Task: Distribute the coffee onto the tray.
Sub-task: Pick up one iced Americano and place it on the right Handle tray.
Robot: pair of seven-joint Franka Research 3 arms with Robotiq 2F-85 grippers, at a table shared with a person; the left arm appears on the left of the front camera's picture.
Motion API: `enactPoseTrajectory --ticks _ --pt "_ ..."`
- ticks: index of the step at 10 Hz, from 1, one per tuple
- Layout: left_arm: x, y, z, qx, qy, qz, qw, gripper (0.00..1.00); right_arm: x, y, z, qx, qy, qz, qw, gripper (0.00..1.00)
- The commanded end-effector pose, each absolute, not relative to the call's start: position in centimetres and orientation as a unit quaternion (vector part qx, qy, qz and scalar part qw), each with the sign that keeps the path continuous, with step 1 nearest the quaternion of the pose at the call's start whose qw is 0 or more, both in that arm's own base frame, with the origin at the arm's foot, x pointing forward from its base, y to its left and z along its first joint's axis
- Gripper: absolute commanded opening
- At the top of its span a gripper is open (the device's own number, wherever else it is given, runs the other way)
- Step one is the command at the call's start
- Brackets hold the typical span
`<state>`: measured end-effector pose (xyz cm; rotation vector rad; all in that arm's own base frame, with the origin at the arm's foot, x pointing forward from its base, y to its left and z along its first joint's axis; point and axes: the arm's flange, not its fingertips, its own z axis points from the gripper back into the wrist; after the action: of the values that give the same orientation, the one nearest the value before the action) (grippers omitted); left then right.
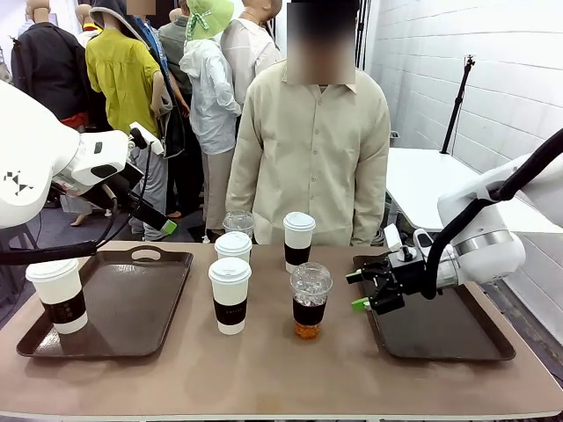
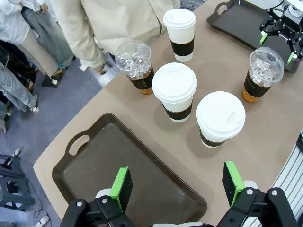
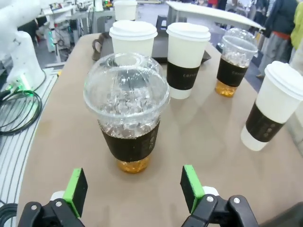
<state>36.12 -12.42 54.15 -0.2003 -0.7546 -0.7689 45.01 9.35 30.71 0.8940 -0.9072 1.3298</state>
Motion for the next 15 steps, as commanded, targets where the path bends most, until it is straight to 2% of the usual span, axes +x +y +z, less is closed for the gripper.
enactPoseTrajectory --ticks 1,6,15 --pt "36.1 -12.4 54.1 -0.097 -0.356 -0.366 0.854 1.0 46.4 10.2 29.5 0.401 -0.417 0.567 0.587 1.0" --pt "36.1 -12.4 54.1 -0.097 -0.356 -0.366 0.854 1.0 47.8 12.0 27.7 0.422 -0.425 0.55 0.582 1.0" --pt "36.1 -12.4 54.1 -0.097 -0.356 -0.366 0.854 1.0 47.3 12.6 27.2 0.432 -0.41 0.553 0.582 1.0"
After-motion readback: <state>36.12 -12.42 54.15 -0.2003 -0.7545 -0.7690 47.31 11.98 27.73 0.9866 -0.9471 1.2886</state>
